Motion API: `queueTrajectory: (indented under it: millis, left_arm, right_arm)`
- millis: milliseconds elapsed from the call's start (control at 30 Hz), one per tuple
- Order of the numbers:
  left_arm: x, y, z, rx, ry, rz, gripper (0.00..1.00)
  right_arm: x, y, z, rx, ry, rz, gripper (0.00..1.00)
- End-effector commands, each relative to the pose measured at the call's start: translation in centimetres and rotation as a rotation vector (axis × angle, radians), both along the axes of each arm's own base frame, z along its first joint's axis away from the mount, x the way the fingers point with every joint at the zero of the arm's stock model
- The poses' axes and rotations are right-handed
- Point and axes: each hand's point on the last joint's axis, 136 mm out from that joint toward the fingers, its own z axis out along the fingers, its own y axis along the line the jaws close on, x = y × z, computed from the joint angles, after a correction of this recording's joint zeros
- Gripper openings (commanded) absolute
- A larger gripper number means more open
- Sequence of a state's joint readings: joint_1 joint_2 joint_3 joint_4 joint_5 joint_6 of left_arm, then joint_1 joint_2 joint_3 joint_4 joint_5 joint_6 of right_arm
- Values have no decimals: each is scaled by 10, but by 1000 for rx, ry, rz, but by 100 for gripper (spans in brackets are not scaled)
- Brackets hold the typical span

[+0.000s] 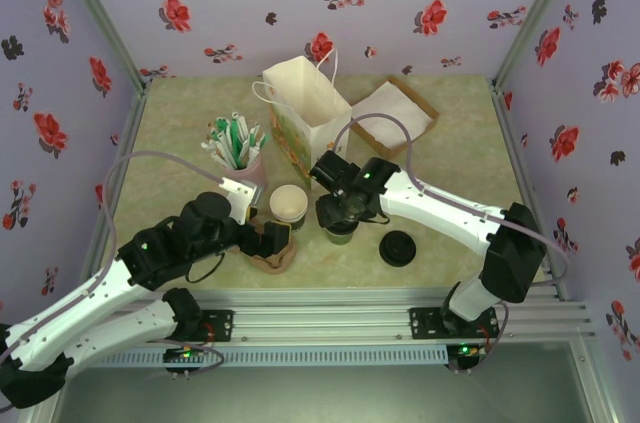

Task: Pack the takeout coffee

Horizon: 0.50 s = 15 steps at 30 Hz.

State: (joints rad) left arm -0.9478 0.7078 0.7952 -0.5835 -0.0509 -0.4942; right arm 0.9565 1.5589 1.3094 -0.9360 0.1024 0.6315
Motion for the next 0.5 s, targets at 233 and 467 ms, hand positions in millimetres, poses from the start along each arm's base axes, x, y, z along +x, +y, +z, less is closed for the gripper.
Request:
queueTrajectory:
  millis: [233, 467]
  left_arm:
    - [3, -2, -3, -6, 1, 5, 99]
    - [3, -3, -3, -6, 2, 5, 99]
  right_arm:
    - [-4, -1, 4, -10, -5, 0, 73]
    - [-5, 0, 2, -11, -2, 5, 72]
